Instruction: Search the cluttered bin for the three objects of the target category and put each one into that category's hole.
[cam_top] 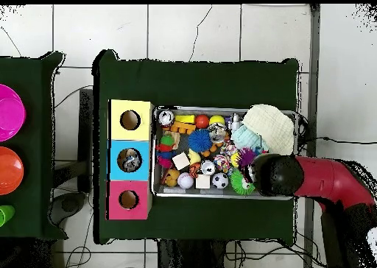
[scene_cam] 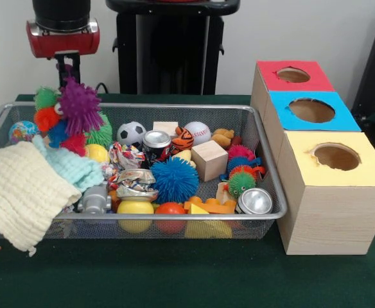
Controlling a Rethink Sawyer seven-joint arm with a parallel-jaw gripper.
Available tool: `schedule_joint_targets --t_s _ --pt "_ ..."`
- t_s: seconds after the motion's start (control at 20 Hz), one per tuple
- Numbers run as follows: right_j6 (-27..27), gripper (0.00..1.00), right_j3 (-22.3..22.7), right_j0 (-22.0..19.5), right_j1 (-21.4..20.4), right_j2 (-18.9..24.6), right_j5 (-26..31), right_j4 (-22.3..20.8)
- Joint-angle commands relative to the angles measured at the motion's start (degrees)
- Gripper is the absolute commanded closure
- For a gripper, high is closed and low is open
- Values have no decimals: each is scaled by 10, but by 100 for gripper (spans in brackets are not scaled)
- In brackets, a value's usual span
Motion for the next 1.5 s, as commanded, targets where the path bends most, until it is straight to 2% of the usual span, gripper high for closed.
schedule_joint_targets --t_s 0.05,0.35,0.75,0.9,1.05,1.1,1.5 --pt "-47 100 -21 13 -8 8 32 -37" --pt "-12 100 -27 33 12 -2 15 -53" --pt "74 100 -71 97 96 -41 -15 -77" --pt "98 100 -94 126 116 -58 -1 -77" --pt "91 100 -102 138 118 -71 8 -70" --pt "89 0 -104 141 118 -75 12 -67" --pt "82 0 -106 160 114 -97 20 -53"
